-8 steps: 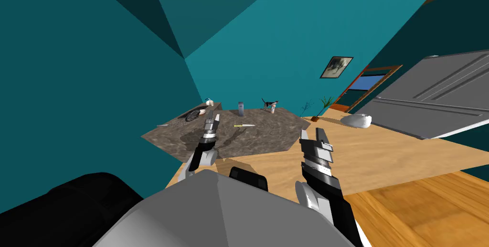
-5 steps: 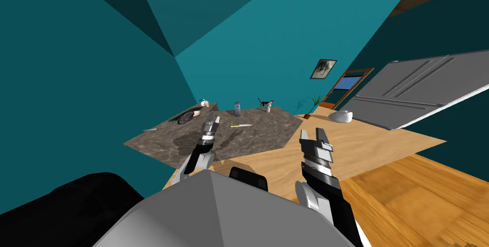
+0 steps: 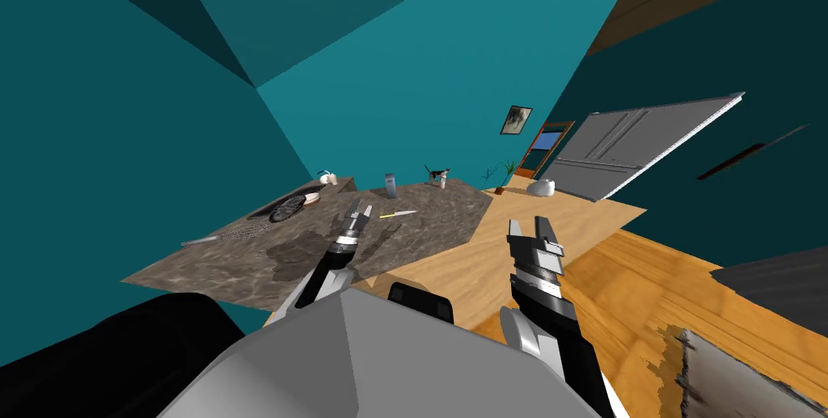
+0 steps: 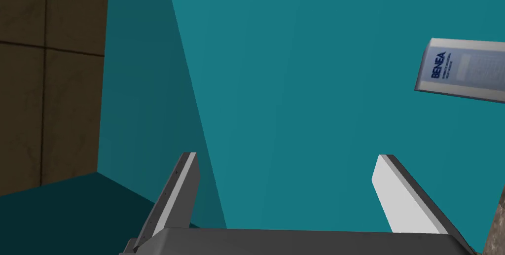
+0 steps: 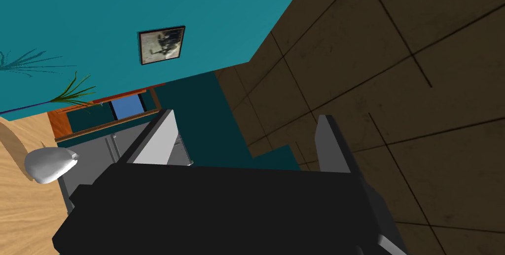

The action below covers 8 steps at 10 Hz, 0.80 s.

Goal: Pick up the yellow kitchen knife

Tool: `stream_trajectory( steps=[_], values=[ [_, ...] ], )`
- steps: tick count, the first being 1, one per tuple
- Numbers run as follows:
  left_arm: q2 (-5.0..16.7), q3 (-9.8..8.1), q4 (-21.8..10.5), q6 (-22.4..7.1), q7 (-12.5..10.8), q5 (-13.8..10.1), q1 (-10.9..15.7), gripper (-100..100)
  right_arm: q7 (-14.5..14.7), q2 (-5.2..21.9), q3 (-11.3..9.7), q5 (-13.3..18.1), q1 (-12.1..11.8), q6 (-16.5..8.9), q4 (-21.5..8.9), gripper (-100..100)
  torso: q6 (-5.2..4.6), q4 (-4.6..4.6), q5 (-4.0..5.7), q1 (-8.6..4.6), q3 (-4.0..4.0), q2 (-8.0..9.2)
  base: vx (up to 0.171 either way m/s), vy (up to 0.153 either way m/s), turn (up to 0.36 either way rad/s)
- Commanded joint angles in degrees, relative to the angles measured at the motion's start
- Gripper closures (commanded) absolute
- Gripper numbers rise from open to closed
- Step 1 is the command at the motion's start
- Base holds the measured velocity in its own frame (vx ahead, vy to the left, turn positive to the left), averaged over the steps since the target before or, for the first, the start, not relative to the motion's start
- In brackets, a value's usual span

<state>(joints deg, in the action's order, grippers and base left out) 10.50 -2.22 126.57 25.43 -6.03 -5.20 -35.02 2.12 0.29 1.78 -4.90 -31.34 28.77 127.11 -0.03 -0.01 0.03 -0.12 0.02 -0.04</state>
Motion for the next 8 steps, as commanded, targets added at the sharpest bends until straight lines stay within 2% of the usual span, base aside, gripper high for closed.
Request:
stream_trajectory(
  steps=[1,2,3,4,5,6,7,8],
  values=[
    [0.74,0.05,0.16,-0.44,-2.08,-0.25,-1.28,-100,0.00,0.00,0.00,0.00,0.00,0.00,0.00,0,0.00,0.00,0.00,0.00,0.00,0.00,0.013,-0.021,-0.105],
    [1.99,0.07,0.36,-1.30,-4.18,-0.72,-3.29,-100,0.00,0.00,0.01,0.00,-0.01,0.00,0.00,0,0.05,0.00,0.00,0.04,-0.01,0.01,0.014,-0.029,-0.222],
    [1.99,0.07,0.36,-1.30,-4.60,-0.72,-3.29,-100,0.00,0.00,0.00,0.00,0.00,0.00,0.00,0,0.01,0.00,0.00,0.02,-0.01,0.02,0.010,-0.018,-0.129],
    [3.24,0.10,0.59,-2.21,-6.90,-1.21,-5.42,-100,0.00,0.00,0.01,0.00,-0.01,0.00,0.00,0,0.04,0.01,-0.01,0.04,-0.01,0.02,0.007,-0.026,-0.269],
    [3.24,0.10,0.59,-2.21,-7.26,-1.21,-5.42,-100,0.00,0.00,0.00,0.00,0.00,0.00,0.00,0,0.01,0.01,0.00,0.03,-0.02,0.04,0.007,-0.017,-0.138],
    [4.49,0.12,0.85,-3.15,-9.58,-1.74,-7.65,-100,0.00,0.00,0.01,0.00,-0.01,0.00,0.00,0,0.05,0.01,-0.01,0.05,-0.03,0.04,0.016,-0.030,-0.299],
    [4.49,0.12,0.85,-3.15,-10.04,-1.74,-7.65,-100,0.00,0.00,0.00,0.00,0.00,0.00,0.00,0,0.01,0.01,0.00,0.02,-0.01,0.02,0.014,-0.020,-0.139],
    [5.74,0.15,1.12,-4.12,-12.31,-2.30,-9.98,-100,0.00,0.00,0.01,0.00,-0.01,0.00,0.00,0,0.05,0.01,-0.01,0.05,-0.01,0.02,0.019,-0.029,-0.272]
  ],
)
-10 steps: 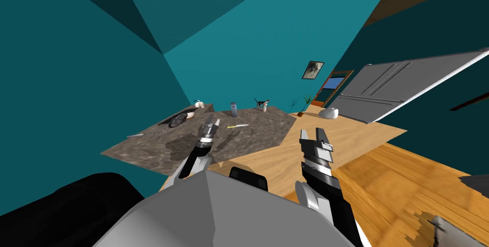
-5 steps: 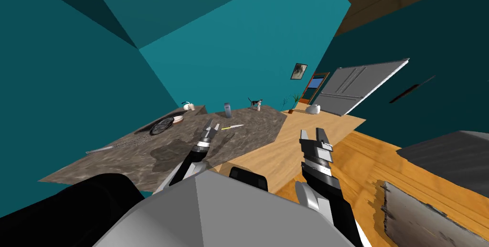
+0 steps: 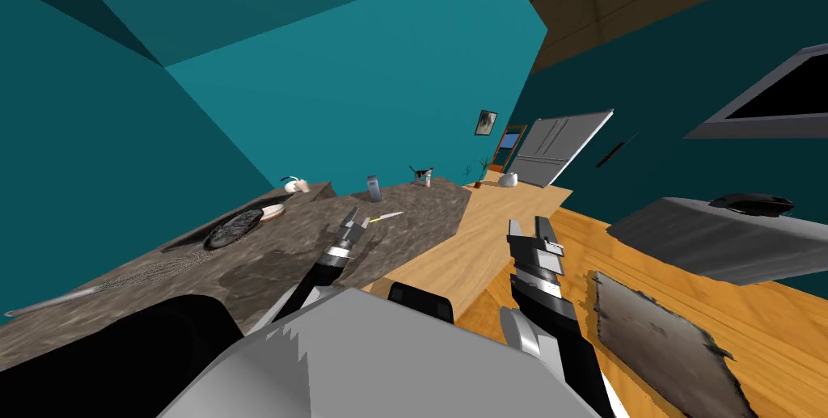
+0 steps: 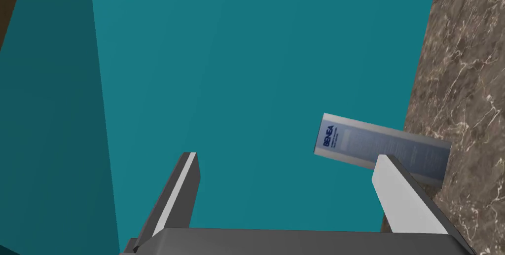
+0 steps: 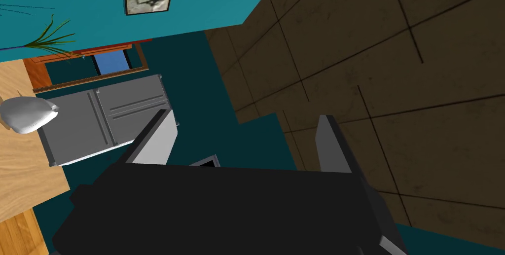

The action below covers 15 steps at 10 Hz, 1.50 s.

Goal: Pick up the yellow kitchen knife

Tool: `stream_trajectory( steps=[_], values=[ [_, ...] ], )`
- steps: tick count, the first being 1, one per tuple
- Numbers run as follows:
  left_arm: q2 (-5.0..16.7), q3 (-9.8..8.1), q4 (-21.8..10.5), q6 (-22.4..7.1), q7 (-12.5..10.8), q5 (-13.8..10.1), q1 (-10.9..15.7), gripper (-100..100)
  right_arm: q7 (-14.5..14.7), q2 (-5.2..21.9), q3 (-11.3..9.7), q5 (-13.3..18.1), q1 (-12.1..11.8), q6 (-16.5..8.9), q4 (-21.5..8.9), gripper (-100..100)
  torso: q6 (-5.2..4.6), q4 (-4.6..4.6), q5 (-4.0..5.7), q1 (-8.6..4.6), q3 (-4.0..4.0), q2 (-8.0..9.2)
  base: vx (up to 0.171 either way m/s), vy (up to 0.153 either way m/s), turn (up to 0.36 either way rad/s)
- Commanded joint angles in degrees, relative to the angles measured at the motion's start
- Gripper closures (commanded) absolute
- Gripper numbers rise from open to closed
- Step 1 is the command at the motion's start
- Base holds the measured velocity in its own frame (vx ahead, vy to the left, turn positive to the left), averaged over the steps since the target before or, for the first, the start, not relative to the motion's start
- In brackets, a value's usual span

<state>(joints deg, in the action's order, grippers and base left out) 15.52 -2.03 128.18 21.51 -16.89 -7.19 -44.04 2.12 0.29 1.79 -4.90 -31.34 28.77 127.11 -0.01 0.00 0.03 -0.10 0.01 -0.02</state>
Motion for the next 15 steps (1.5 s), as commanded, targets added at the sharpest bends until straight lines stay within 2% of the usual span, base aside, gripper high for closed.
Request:
stream_trajectory(
  steps=[1,2,3,4,5,6,7,8,9,10,11,12,13,14,15],
  values=[
    [0.72,-0.03,-0.49,-0.21,-2.06,-0.31,-0.96,-100,0.00,0.00,0.00,0.00,0.00,0.00,0.00,0,0.00,0.00,0.00,0.00,0.00,0.00,0.017,-0.018,-0.140],
    [1.98,0.00,-0.21,-1.19,-4.20,-0.91,-3.36,-100,0.00,0.00,0.01,0.00,-0.01,0.00,0.00,0,0.04,0.00,-0.01,0.04,0.00,0.00,0.023,-0.026,-0.291],
    [1.98,0.00,-0.21,-1.19,-5.00,-0.91,-3.36,-100,0.00,0.00,0.00,0.00,0.00,0.00,0.00,0,0.00,0.00,-0.01,0.02,0.01,-0.01,0.019,-0.015,-0.154],
    [3.27,0.03,0.07,-2.18,-7.04,-1.55,-5.83,-100,0.00,0.00,0.01,0.00,-0.01,0.00,0.00,0,0.04,0.00,-0.01,0.04,0.01,-0.01,0.023,-0.026,-0.344],
    [3.27,0.03,0.07,-2.18,-7.99,-1.55,-5.83,-100,0.00,0.00,0.00,0.00,0.00,0.00,0.00,0,-0.01,0.00,-0.01,0.02,0.01,-0.01,0.020,-0.014,-0.133],
    [4.59,0.06,0.32,-3.17,-9.99,-2.24,-8.34,-100,0.00,0.00,0.01,0.00,-0.02,0.00,0.00,0,0.06,0.00,-0.01,0.05,0.01,-0.01,0.027,-0.029,-0.249],
    [4.59,0.06,0.32,-3.17,-11.00,-2.24,-8.34,-100,0.00,0.00,0.00,0.00,0.00,0.00,0.00,0,0.01,0.00,0.00,0.01,0.01,-0.02,0.023,-0.013,-0.166],
    [5.93,0.10,0.55,-4.15,-13.07,-2.98,-10.90,-100,0.00,0.00,0.01,0.00,-0.01,0.00,0.00,0,0.04,0.00,-0.01,0.05,0.01,-0.02,0.033,-0.009,-0.278],
    [5.93,0.10,0.55,-4.15,-14.00,-2.98,-10.90,-100,0.00,0.00,0.01,0.00,-0.01,0.00,0.00,0,0.02,-0.01,-0.01,0.07,0.02,-0.04,0.030,-0.001,-0.169],
    [7.31,0.13,0.75,-5.09,-15.98,-3.78,-13.47,-100,0.00,0.00,0.01,0.00,-0.02,0.00,0.00,0,0.05,-0.01,-0.02,0.10,0.02,-0.04,0.035,-0.010,-0.278],
    [7.31,0.13,0.75,-5.09,-16.98,-3.78,-13.49,-100,0.00,0.00,0.01,0.00,-0.01,0.00,0.00,0,0.02,-0.01,-0.02,0.08,0.03,-0.05,0.029,-0.003,-0.156],
    [8.71,0.16,0.91,-6.01,-18.80,-4.64,-15.85,-100,0.00,0.00,0.01,0.00,-0.02,0.00,0.00,0,0.06,-0.01,-0.02,0.09,0.03,-0.04,0.039,-0.006,-0.312],
    [8.71,0.16,0.91,-6.01,-19.91,-4.64,-16.11,-100,0.00,0.00,0.01,0.00,-0.01,0.00,0.00,0,0.02,-0.01,-0.02,0.08,0.04,-0.06,0.032,0.004,-0.155],
    [10.13,0.19,1.02,-6.88,-21.67,-5.56,-18.60,-100,0.00,0.01,0.02,0.00,-0.02,0.00,0.00,0,0.07,-0.01,-0.03,0.11,0.03,-0.05,0.041,0.006,-0.261],
    [10.13,0.19,1.02,-6.88,-22.77,-5.56,-18.74,-100,0.00,0.01,0.01,0.00,-0.01,0.00,0.00,0,0.03,-0.01,-0.03,0.13,0.04,-0.07,0.036,0.011,-0.146]
  ],
)
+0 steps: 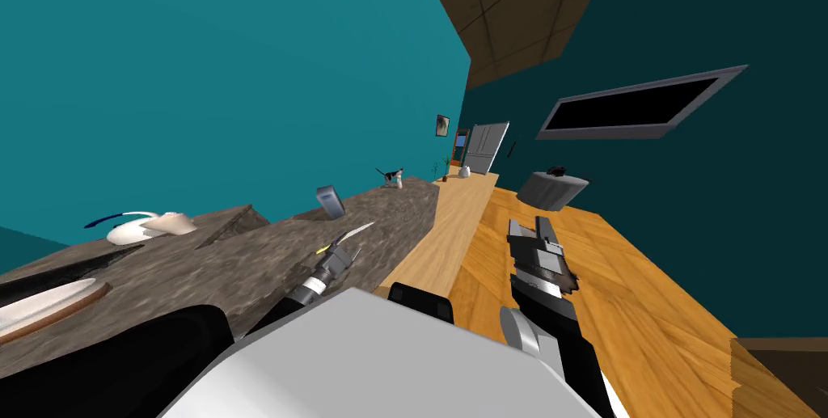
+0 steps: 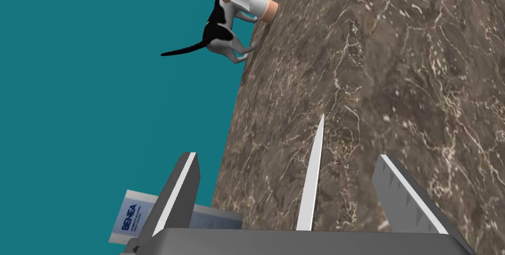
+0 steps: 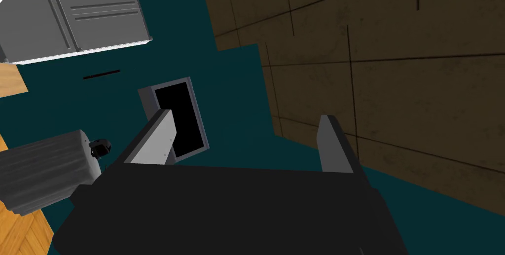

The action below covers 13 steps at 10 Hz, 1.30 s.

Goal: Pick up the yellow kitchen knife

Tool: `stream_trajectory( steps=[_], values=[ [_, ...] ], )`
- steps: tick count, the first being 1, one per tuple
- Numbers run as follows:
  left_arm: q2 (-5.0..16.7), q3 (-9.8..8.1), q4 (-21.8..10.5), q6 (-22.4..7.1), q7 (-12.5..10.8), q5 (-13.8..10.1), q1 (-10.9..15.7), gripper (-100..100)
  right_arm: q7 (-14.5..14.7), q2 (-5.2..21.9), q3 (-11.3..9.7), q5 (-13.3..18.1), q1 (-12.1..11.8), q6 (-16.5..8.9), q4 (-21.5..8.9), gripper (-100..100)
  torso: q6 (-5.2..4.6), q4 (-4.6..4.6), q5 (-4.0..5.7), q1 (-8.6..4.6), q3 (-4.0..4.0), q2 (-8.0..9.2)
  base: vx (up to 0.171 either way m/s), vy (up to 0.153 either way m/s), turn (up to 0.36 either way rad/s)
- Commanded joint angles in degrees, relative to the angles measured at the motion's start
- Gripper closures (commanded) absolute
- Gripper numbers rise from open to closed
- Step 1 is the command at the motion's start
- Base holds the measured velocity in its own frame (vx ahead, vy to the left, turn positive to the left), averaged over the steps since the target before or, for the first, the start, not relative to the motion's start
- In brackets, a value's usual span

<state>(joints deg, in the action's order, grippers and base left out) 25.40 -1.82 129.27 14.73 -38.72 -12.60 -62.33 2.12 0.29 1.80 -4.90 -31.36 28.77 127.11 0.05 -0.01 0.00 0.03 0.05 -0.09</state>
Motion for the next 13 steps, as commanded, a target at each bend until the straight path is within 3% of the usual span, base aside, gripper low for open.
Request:
stream_trajectory(
  steps=[1,2,3,4,5,6,8,9,11,12,13],
  values=[
    [1.67,0.02,-0.01,-0.93,-2.86,-1.14,-2.86,-100,0.00,0.00,0.00,0.00,0.00,0.00,0.00,0,0.00,0.00,0.00,0.00,0.00,0.00,0.044,0.003,-0.314],
    [1.67,0.02,-0.01,-0.93,-3.73,-1.14,-3.09,-100,0.00,0.00,-0.01,0.00,0.01,0.00,0.00,0,-0.04,-0.01,0.01,-0.01,0.01,-0.02,0.034,0.015,-0.129],
    [3.11,0.04,-0.01,-1.70,-5.84,-2.19,-5.63,-100,0.00,0.00,0.00,0.00,0.00,0.00,0.00,0,0.02,0.00,0.00,0.01,0.00,0.00,0.045,0.023,-0.210],
    [3.11,0.04,-0.01,-1.70,-6.41,-2.19,-5.72,-100,0.00,0.00,0.00,0.00,0.00,0.00,0.00,0,-0.02,-0.01,0.00,0.04,0.01,-0.02,0.036,0.024,-0.149],
    [4.56,0.07,-0.07,-2.43,-8.67,-3.29,-8.25,-100,0.00,0.00,0.00,0.00,0.00,0.00,0.00,0,0.00,0.00,-0.01,0.04,0.01,-0.01,0.045,0.020,-0.305],
    [4.56,0.07,-0.07,-2.43,-8.99,-3.29,-8.32,-100,0.00,0.00,0.00,0.00,0.01,0.00,0.00,0,-0.03,-0.01,-0.01,0.05,0.02,-0.03,0.038,0.034,-0.107],
    [7.50,0.12,-0.37,-3.71,-12.75,-5.65,-13.05,-100,0.00,0.00,0.00,0.00,0.00,0.00,0.00,0,-0.01,-0.01,-0.02,0.11,0.02,-0.03,0.057,0.051,-0.275],
    [7.50,0.12,-0.37,-3.71,-13.80,-5.65,-13.43,-100,0.00,0.01,0.00,0.00,0.00,0.00,0.00,0,-0.04,-0.02,-0.04,0.18,0.06,-0.10,0.058,0.059,-0.159],
    [10.36,0.17,-0.85,-4.76,-17.33,-8.18,-17.52,-100,0.00,0.01,0.01,0.00,0.00,0.00,0.00,0,-0.01,-0.02,-0.04,0.16,0.06,-0.10,0.058,0.071,-0.256],
    [10.36,0.17,-0.85,-4.76,-18.13,-8.18,-18.38,-100,0.00,0.01,0.01,0.00,0.00,0.00,0.00,0,-0.01,-0.03,-0.05,0.26,0.07,-0.11,0.040,0.075,-0.115],
    [11.71,0.19,-1.13,-5.21,-20.09,-9.48,-20.78,-100,0.00,0.01,0.01,0.00,-0.01,0.00,0.00,0,0.02,-0.01,-0.06,0.22,0.05,-0.08,0.044,0.060,-0.171]
  ],
)
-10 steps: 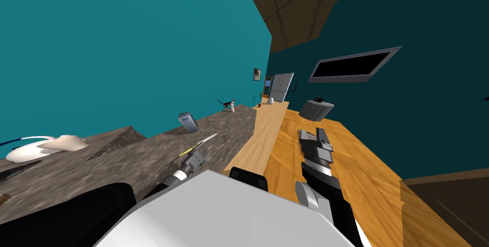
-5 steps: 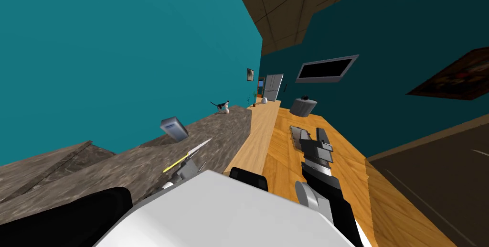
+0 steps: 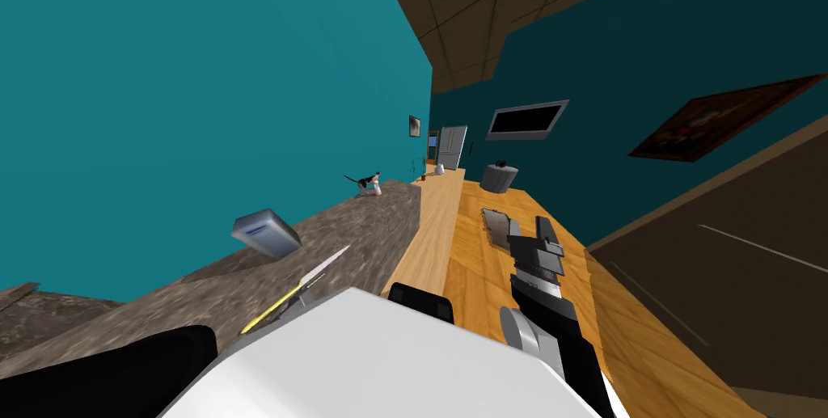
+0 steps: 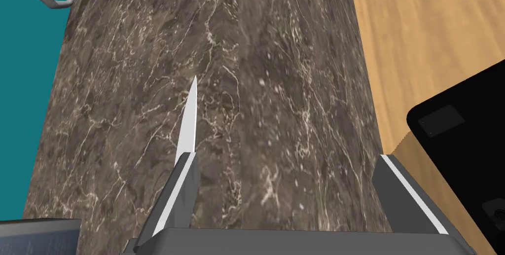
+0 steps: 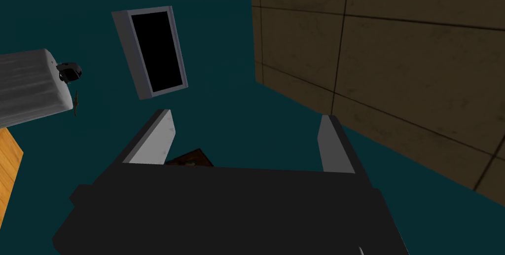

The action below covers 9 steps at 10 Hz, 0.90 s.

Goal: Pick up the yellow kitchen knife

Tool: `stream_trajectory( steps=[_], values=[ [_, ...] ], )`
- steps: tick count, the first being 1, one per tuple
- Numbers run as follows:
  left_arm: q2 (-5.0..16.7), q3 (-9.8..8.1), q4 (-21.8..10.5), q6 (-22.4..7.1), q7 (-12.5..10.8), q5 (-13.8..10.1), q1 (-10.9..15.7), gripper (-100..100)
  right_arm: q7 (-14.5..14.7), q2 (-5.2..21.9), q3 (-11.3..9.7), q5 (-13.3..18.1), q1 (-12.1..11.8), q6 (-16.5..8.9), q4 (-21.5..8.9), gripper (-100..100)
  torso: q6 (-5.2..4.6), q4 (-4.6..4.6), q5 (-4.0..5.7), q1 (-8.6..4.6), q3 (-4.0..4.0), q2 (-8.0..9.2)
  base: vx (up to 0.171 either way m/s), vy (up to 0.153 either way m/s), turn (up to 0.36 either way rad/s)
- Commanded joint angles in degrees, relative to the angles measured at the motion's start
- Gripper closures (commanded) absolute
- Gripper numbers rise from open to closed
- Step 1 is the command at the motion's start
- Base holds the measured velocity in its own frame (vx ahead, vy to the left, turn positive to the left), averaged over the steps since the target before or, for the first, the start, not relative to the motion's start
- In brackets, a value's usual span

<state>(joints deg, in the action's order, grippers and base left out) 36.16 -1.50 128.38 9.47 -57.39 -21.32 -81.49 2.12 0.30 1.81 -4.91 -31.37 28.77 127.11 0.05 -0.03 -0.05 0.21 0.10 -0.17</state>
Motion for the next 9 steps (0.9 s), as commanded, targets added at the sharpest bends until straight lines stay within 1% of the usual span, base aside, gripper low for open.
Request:
stream_trajectory(
  steps=[1,2,3,4,5,6,7,8,9],
  values=[
    [0.95,-0.14,-0.24,0.05,-1.45,-0.76,-1.61,-100,0.00,0.00,0.00,0.00,0.00,0.00,0.00,0,0.00,0.00,0.00,0.00,0.00,0.00,0.036,0.046,-0.101],
    [2.25,-0.12,-0.55,-0.36,-3.33,-2.06,-3.75,-100,0.00,0.00,0.00,0.00,-0.01,0.00,0.00,0,0.03,0.00,0.01,-0.07,-0.01,0.02,0.035,0.069,-0.179],
    [2.25,-0.12,-0.55,-0.36,-3.33,-2.06,-3.95,-100,0.00,0.00,0.00,0.00,0.00,0.00,0.00,0,0.00,0.00,0.01,0.00,-0.01,0.03,0.021,0.067,-0.098],
    [3.50,-0.10,-0.87,-0.72,-5.10,-3.36,-6.15,-100,0.00,0.00,0.00,0.00,-0.01,0.00,0.00,0,0.03,0.02,0.00,-0.02,-0.04,0.06,0.036,0.058,-0.187],
    [4.69,-0.09,-1.20,-1.05,-6.78,-4.65,-7.58,-100,0.00,0.00,0.00,0.00,0.00,0.00,0.00,0,0.00,0.01,0.01,-0.03,-0.02,0.03,0.068,0.120,-0.231],
    [4.69,-0.09,-1.20,-1.05,-6.78,-4.65,-8.39,-100,0.00,0.01,0.01,0.00,0.00,0.00,0.00,0,0.01,-0.01,-0.02,0.15,0.03,-0.06,0.043,0.095,-0.086],
    [5.83,-0.07,-1.52,-1.35,-8.36,-5.90,-10.50,-100,0.00,0.00,0.01,0.00,-0.01,0.00,0.00,0,0.03,-0.01,-0.03,0.09,0.02,-0.03,0.024,0.073,-0.132],
    [5.83,-0.07,-1.52,-1.35,-8.36,-5.90,-10.50,-100,0.00,0.00,0.00,0.00,0.00,0.00,0.00,0,0.01,0.00,-0.01,0.04,-0.01,0.01,0.021,0.059,-0.081],
    [6.91,-0.06,-1.82,-1.63,-9.86,-7.11,-12.51,-100,0.00,0.00,0.01,0.00,-0.01,0.00,0.00,0,0.04,0.01,0.00,-0.05,-0.02,0.04,0.031,0.064,-0.132]
  ],
)
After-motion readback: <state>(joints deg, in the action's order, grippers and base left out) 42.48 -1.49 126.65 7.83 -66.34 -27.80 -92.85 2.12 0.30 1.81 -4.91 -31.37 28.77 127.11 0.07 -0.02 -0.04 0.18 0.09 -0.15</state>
